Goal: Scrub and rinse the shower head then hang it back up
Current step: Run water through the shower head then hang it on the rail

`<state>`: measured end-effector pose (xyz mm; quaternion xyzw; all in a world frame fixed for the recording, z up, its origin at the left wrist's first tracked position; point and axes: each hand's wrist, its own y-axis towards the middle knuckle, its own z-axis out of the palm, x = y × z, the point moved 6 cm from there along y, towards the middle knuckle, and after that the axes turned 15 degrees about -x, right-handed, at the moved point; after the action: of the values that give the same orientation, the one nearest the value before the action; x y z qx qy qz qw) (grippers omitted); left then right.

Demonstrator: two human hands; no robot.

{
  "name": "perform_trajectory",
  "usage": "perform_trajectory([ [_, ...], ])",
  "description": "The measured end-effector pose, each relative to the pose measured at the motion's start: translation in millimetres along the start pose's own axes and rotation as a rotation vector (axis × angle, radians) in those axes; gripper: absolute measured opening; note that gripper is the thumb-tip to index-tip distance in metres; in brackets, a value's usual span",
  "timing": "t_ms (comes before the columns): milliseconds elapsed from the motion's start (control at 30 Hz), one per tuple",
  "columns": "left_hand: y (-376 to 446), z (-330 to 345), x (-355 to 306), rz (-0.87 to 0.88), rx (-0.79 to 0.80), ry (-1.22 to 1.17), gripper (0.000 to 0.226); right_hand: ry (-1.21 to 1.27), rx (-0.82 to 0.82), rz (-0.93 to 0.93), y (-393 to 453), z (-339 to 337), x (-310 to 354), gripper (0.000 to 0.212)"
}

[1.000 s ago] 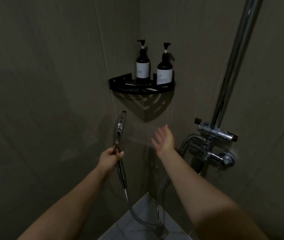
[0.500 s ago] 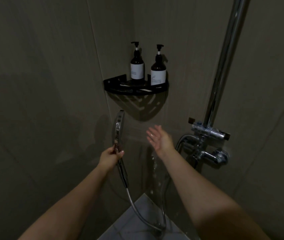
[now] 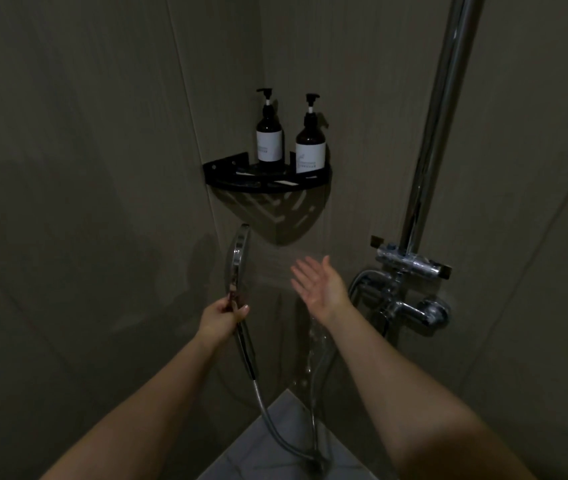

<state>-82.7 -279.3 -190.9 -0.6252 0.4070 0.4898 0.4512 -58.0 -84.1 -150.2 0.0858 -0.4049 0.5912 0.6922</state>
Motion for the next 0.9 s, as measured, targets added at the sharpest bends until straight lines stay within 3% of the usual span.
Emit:
perform_trajectory([
  [167,0,0,-4,0.014,0.003,-0.011,0.029,-0.298,-0.145,-0.071,0,-31,2,0.055],
  [400,3,3,-7,0.029,-0.006,-0.005,0.031,-0.923,-0.367,-0.046,13,-113,-8,0.03],
  [567,3,7,-4,0.011,-0.022,-0.028,0.031,-1.396,-0.35,-0.099,15,-146,5,0.033],
  [700,5,13,-4,0.008,-0.03,-0.014,0.034,-1.546,-0.281,-0.069,16,-144,16,0.02],
  [767,7,14,-5,0.012,-0.041,-0.004,0.033,-1.665,-0.189,-0.046,19,-147,12,0.033],
  [900,5,16,-13,0.062,-0.05,0.036,0.03,-1.731,-0.226,-0.085,23,-149,8,0.041],
])
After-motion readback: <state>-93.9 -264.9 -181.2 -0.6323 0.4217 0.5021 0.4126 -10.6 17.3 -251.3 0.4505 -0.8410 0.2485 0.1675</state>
